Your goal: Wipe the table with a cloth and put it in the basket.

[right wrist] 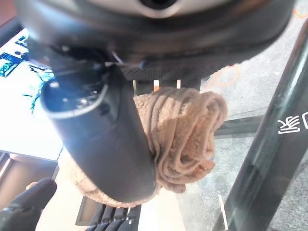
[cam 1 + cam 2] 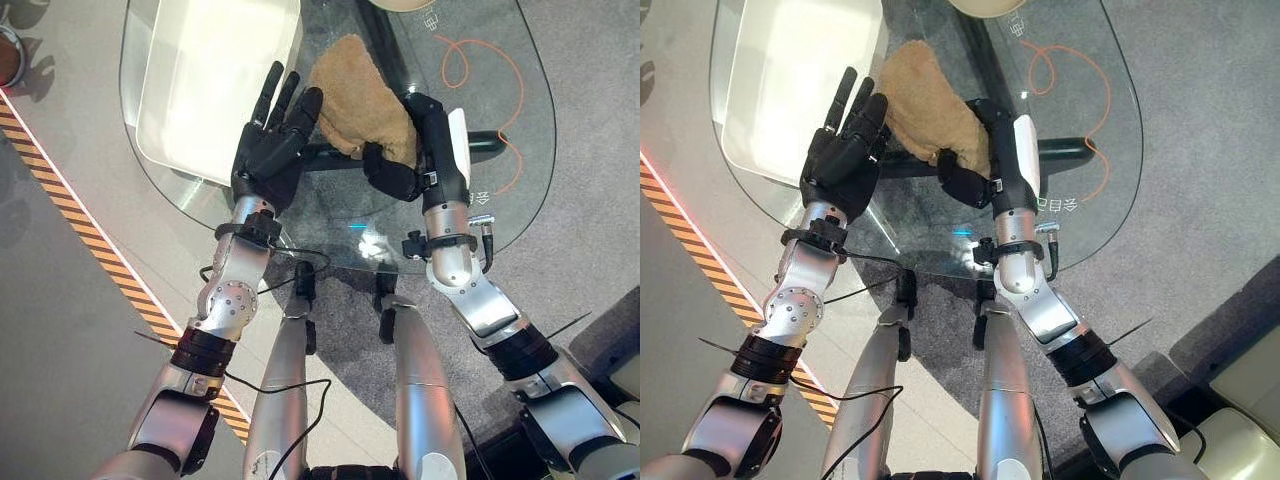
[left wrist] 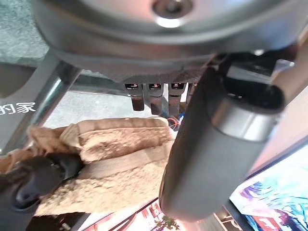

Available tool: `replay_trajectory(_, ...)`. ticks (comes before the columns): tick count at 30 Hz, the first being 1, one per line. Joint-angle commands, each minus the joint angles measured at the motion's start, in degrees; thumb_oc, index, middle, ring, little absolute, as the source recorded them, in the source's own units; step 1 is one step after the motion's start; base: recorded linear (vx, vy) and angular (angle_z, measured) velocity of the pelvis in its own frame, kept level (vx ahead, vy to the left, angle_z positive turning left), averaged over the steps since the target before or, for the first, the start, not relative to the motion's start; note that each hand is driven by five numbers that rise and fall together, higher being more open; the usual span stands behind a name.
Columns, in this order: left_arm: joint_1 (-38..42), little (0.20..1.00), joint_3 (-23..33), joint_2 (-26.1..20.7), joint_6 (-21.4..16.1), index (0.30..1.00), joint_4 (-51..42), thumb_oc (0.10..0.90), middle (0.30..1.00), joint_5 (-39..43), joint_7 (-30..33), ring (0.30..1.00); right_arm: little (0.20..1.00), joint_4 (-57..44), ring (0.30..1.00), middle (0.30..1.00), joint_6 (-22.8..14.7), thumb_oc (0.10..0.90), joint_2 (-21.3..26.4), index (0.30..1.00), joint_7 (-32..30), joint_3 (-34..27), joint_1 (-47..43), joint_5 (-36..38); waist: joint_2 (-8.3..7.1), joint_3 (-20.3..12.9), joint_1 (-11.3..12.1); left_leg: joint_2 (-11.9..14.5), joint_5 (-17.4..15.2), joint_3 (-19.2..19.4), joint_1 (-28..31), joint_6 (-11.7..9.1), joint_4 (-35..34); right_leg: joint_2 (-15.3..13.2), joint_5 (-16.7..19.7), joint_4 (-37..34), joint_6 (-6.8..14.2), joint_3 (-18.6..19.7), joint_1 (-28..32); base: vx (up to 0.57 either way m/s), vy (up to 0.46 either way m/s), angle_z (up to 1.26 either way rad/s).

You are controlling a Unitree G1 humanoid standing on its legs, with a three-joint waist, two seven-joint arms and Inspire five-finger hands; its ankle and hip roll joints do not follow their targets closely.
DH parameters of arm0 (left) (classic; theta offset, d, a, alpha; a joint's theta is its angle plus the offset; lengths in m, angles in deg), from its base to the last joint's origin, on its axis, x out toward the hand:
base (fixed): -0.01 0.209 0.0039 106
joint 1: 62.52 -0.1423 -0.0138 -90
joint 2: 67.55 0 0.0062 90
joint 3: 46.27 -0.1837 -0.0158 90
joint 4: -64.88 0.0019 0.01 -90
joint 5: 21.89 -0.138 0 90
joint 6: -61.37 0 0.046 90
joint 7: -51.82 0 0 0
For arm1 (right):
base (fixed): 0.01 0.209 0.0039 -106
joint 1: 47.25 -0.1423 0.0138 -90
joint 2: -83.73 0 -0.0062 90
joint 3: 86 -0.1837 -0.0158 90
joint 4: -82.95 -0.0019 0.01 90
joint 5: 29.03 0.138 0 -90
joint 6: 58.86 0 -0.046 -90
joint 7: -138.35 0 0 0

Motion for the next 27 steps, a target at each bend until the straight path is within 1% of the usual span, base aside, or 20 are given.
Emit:
replay_trajectory(1,5.82,0.900,0.45,1.34,-1.55,0.900,-7.16,0.800,0.900,1.14,-0.99,0.900,0.200,-13.52,0.300,0.300,-9.09,0.100,-2.72,0.300,-0.28,-1.11,-10.43,-1.11,-0.21,-1.68,0.59,-2.28,-4.28,5.42,2.18,2.71,2.31,3.77,-1.89,-1.78,0.57,-1.97,4.49,0.00,0.000,0.00)
replay_trajectory(6,6.54,0.900,0.14,1.77,0.07,0.900,-6.40,0.800,0.900,1.64,0.57,0.900,0.200,-13.60,0.300,0.300,-9.21,0.100,-3.04,0.300,-0.22,-0.81,-10.95,-1.26,-0.31,-1.68,0.47,-2.30,-4.30,5.40,2.20,2.67,2.26,3.75,-1.82,-1.96,0.68,-1.98,4.52,0.00,0.000,0.00)
replay_trajectory(14,7.65,0.900,-0.59,1.66,0.37,0.900,-4.94,0.800,0.900,0.37,1.57,0.900,0.200,-14.03,0.300,0.300,-8.71,0.100,-3.09,0.300,0.73,-0.28,-11.72,-0.55,-0.34,-1.68,0.29,-2.35,-4.13,5.45,2.22,2.59,2.06,3.80,-1.65,-2.36,0.81,-1.81,4.63,0.00,0.000,0.00)
replay_trajectory(27,8.43,0.900,-0.69,2.08,-2.95,0.900,-6.05,0.800,0.900,-1.32,-1.34,0.900,0.200,-12.90,0.300,0.300,-7.63,0.100,-3.73,0.300,2.77,1.03,-12.05,-0.56,-0.38,-1.68,0.44,-2.42,-4.03,5.33,2.15,2.50,1.83,3.73,-1.61,-2.63,0.79,-1.88,4.59,0.00,0.000,0.00)
